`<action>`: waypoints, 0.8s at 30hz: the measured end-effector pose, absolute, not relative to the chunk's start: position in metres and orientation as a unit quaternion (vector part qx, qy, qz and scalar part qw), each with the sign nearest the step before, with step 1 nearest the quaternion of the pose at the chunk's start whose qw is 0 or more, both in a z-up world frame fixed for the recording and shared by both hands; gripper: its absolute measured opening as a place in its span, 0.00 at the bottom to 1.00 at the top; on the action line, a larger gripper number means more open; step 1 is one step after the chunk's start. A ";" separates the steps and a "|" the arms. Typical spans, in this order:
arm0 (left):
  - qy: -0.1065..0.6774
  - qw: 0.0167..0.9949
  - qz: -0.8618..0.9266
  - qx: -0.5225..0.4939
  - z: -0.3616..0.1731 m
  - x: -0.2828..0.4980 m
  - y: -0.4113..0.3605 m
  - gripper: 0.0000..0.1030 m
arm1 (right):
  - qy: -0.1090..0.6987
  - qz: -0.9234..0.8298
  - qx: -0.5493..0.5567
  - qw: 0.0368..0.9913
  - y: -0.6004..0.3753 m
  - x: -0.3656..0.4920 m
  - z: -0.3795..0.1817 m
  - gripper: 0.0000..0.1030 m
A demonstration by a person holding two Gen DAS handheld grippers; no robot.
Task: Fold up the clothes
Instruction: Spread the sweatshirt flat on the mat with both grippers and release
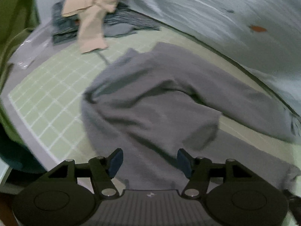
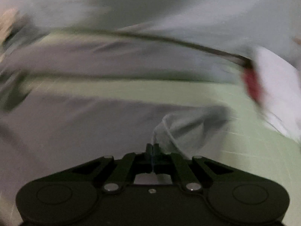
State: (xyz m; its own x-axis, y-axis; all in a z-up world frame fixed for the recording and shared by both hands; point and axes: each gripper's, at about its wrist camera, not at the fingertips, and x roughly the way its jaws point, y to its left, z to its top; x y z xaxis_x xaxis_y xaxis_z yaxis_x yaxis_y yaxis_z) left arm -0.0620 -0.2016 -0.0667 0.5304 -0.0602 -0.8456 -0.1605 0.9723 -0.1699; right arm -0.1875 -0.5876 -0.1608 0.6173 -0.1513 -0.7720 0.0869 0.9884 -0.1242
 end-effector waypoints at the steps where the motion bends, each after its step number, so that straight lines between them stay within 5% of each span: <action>1: 0.484 0.867 0.021 -0.113 -0.068 -0.062 -0.208 0.63 | 0.433 -0.055 -0.036 0.899 -0.581 -0.190 -0.160 0.04; 3: 0.486 0.867 0.008 -0.109 -0.069 -0.063 -0.218 0.64 | 0.427 -0.048 -0.016 0.903 -0.576 -0.197 -0.153 0.32; 5: 0.492 0.865 -0.001 -0.100 -0.073 -0.065 -0.225 0.64 | 0.407 -0.064 0.002 0.911 -0.582 -0.208 -0.143 0.45; 9: 0.504 0.859 -0.013 -0.089 -0.080 -0.068 -0.235 0.65 | 0.382 -0.121 0.044 0.915 -0.613 -0.222 -0.132 0.51; 17: 0.510 0.857 -0.020 -0.075 -0.081 -0.066 -0.239 0.65 | 0.392 -0.215 0.237 0.863 -0.689 -0.235 -0.162 0.52; 22: 0.512 0.856 -0.026 -0.058 -0.079 -0.063 -0.248 0.65 | 0.382 -0.190 0.255 0.867 -0.682 -0.232 -0.166 0.51; 24: 0.514 0.856 -0.030 -0.052 -0.079 -0.063 -0.252 0.65 | 0.390 -0.174 0.246 0.870 -0.678 -0.227 -0.169 0.34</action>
State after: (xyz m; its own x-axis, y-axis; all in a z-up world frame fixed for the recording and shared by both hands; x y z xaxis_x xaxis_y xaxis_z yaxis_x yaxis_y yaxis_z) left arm -0.0626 -0.2522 -0.0789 0.4702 -0.1045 -0.8763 -0.0020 0.9928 -0.1195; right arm -0.2267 -0.6777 -0.1690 0.6354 -0.1110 -0.7642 0.4949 0.8182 0.2926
